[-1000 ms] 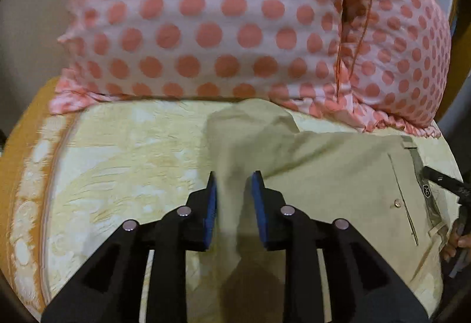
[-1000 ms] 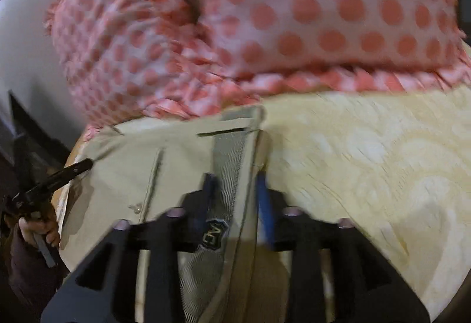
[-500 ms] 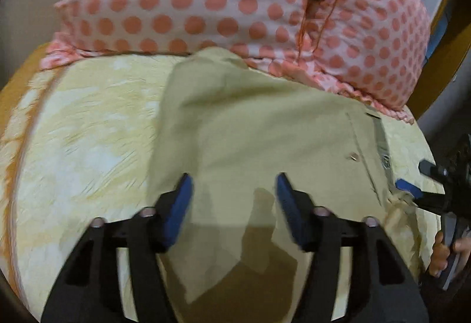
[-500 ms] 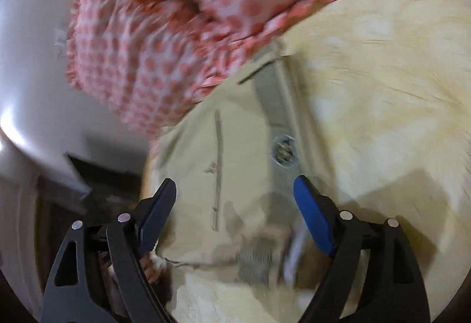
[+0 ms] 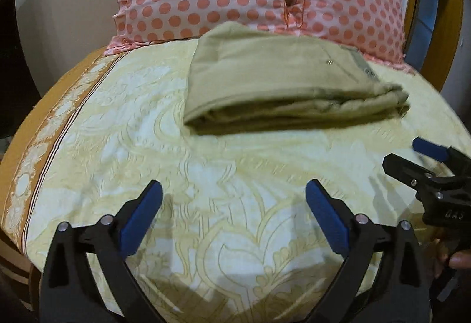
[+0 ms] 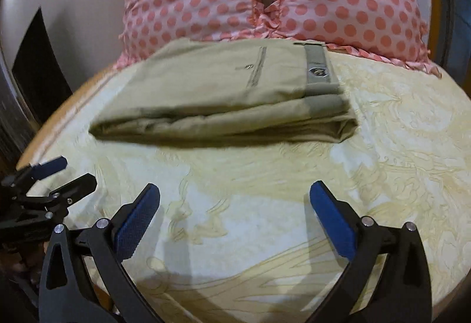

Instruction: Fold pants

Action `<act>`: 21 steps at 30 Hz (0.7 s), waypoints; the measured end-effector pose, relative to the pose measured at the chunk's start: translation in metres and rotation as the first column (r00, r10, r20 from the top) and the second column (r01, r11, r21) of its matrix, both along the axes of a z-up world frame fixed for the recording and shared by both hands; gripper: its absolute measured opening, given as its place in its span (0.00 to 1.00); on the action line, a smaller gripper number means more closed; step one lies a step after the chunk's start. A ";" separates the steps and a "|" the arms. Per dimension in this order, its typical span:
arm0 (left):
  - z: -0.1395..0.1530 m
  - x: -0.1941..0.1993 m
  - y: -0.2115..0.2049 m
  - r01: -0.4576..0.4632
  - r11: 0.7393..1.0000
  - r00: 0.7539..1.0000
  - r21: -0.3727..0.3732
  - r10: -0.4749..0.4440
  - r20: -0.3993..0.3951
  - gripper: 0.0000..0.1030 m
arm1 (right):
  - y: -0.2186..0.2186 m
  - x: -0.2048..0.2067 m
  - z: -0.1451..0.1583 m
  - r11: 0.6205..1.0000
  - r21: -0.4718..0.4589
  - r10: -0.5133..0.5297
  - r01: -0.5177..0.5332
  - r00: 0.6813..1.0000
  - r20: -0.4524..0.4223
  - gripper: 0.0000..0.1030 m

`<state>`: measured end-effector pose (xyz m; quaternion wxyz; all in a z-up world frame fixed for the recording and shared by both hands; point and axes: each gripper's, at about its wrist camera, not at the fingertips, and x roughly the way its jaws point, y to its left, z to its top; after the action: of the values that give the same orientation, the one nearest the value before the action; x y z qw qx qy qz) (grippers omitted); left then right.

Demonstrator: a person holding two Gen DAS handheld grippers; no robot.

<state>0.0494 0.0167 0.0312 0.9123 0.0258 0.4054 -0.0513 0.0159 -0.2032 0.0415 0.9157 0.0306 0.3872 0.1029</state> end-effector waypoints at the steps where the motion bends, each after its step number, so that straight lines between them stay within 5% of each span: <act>1: -0.004 -0.001 0.000 -0.001 1.000 1.000 0.001 0.001 -0.011 0.98 | 0.001 0.002 -0.002 1.000 -0.004 -0.002 0.002 1.000 -0.003 0.99; 6: 0.002 -0.014 0.002 -0.003 1.000 0.999 -0.001 0.003 0.042 0.98 | 0.014 -0.008 -0.011 0.992 -0.118 -0.045 0.050 0.998 0.046 0.99; 21: 0.002 -0.019 0.007 -0.003 1.000 0.998 -0.010 0.004 0.067 0.98 | 0.013 -0.012 -0.013 0.991 -0.107 -0.067 0.074 0.995 0.073 0.99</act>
<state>0.0307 0.0242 0.0333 0.9257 0.0222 0.3741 -0.0510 0.0041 -0.1900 0.0289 0.9319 -0.0096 0.3591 0.0499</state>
